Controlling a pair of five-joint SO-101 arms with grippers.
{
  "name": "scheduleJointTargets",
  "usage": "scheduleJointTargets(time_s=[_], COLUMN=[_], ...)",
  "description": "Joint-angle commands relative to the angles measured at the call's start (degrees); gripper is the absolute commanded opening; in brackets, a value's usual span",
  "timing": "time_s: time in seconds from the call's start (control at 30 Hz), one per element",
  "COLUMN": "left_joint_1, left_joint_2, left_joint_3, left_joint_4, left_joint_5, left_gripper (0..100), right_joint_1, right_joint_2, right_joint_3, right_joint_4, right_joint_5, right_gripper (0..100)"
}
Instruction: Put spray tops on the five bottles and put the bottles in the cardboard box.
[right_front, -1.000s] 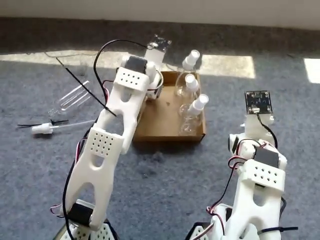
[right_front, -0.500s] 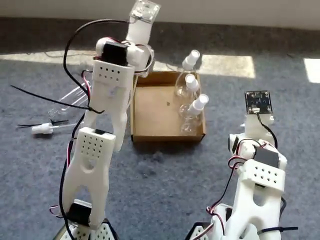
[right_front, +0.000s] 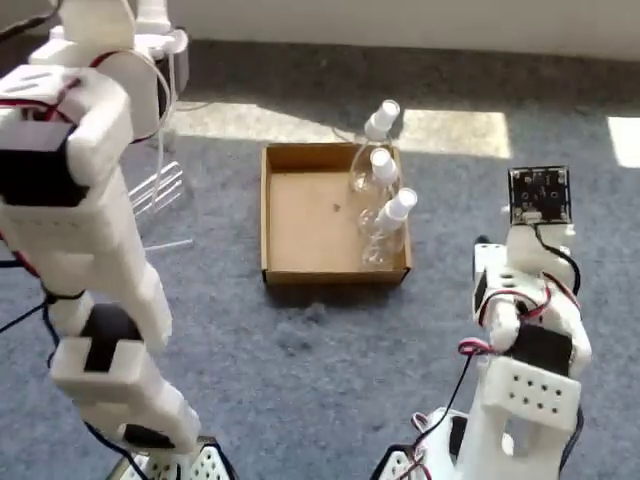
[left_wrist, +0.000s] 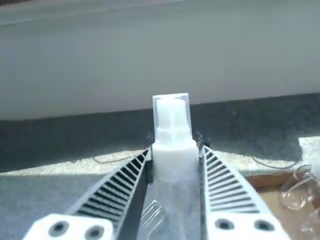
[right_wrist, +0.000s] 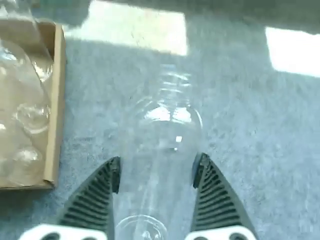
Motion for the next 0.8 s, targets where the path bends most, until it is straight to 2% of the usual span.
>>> scheduleJointTargets(time_s=[0.0, 0.1, 0.2, 0.33, 0.43, 0.53, 0.63, 0.77], left_joint_1=[-0.84, 0.04, 0.92, 1.01, 1.1, 2.24, 7.34, 12.88], left_joint_2=[-15.78, -26.59, -35.21, -40.31, -41.8, -42.42, -42.51, -42.07], left_joint_3=[14.55, 24.04, 30.2, 32.57, 32.57, 32.57, 32.75, 32.92], left_joint_4=[0.09, -0.18, -0.35, -3.6, -7.12, -11.08, -15.3, -20.4], left_joint_5=[0.62, 0.53, 0.44, 0.44, 1.23, 7.47, 9.93, 10.11], left_gripper=[12, 12, 12, 12, 12, 12, 12, 12], right_joint_1=[-11.82, -26.51, -40.31, -51.03, -55.08, -56.57, -57.19, -59.12], right_joint_2=[-6.99, -7.08, -7.25, -7.43, -7.43, -7.43, -7.43, -7.52], right_joint_3=[-10.42, -17.19, -20.79, -15.25, -8.92, -1.8, 4.7, 10.77], right_joint_4=[10.33, 16.13, 14.37, 9.45, 2.24, -7.96, -17.19, -23.96], right_joint_5=[-3.87, -9.14, -11.69, -11.6, -11.6, -11.69, -11.96, -11.78], right_gripper=[0.5, 0.5, 0.5, 0.5, 0.5, 0.5, 0.5, 0.5])
